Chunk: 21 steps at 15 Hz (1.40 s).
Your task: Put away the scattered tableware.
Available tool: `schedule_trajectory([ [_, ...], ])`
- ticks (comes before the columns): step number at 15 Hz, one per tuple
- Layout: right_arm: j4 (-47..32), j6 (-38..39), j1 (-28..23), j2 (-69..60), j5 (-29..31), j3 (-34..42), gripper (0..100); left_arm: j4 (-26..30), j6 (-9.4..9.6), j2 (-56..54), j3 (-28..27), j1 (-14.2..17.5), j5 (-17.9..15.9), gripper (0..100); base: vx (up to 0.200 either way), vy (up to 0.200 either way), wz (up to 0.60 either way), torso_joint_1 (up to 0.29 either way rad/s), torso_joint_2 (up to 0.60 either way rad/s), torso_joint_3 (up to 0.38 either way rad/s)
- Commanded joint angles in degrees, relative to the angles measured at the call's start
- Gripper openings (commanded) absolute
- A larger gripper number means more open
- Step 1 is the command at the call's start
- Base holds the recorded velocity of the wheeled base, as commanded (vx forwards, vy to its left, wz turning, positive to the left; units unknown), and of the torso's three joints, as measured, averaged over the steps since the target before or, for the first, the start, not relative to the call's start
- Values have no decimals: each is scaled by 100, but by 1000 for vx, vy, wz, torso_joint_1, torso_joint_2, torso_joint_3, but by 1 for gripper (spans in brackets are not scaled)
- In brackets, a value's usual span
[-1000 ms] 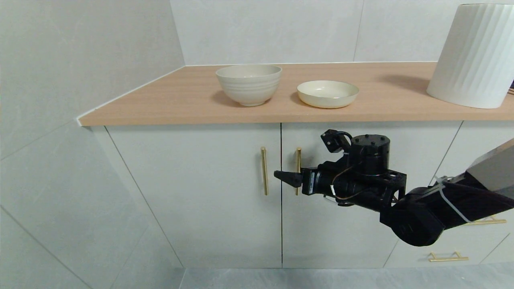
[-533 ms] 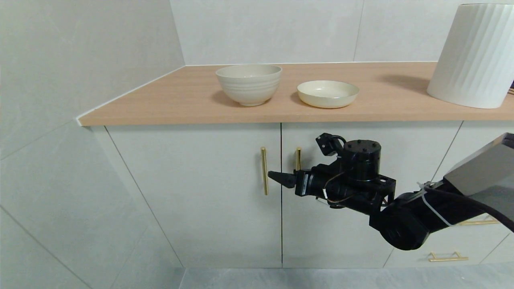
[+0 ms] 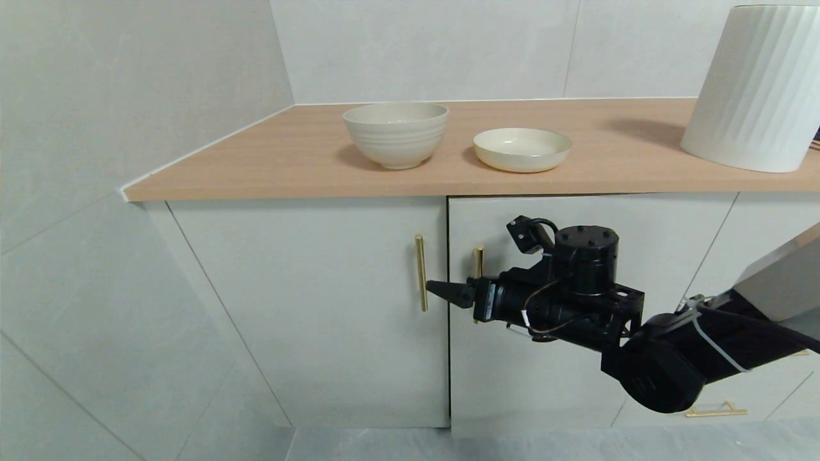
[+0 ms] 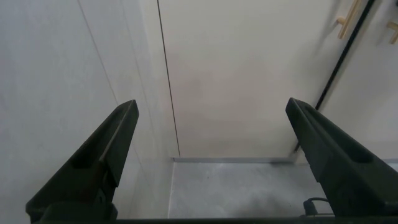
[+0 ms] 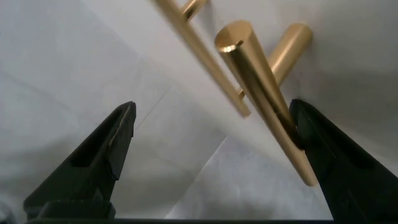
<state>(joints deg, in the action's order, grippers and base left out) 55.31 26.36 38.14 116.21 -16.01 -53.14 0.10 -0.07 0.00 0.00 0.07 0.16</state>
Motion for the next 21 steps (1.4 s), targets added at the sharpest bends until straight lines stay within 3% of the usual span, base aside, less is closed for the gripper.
schedule_trajectory([
  [1,15,1,53,-371,-184,269,100,-1,-1,0,0,1,2,100,0,0,0,0,0,0],
  [4,15,1,105,-978,-518,937,100,-1,-1,0,0,1,2,100,0,0,0,0,0,0],
  [8,15,1,114,-1909,-1458,1904,100,-1,-1,0,0,1,2,100,0,0,0,0,0,0],
  [12,24,-25,167,-2235,-1528,2431,100,-1,-1,0,0,1,2,100,0,0,0,0,0,0],
  [17,24,-34,167,-2314,-1519,2519,100,-54,78,0,-26,1,-51,100,0,0,0,0,0,0],
  [18,24,-34,167,-2314,-1519,2528,100,-71,86,0,-220,1,-165,100,0,0,0,0,0,0],
  [21,24,-34,185,-2314,-1519,2537,100,526,86,659,-1485,1,-1308,100,0,0,0,0,0,0],
])
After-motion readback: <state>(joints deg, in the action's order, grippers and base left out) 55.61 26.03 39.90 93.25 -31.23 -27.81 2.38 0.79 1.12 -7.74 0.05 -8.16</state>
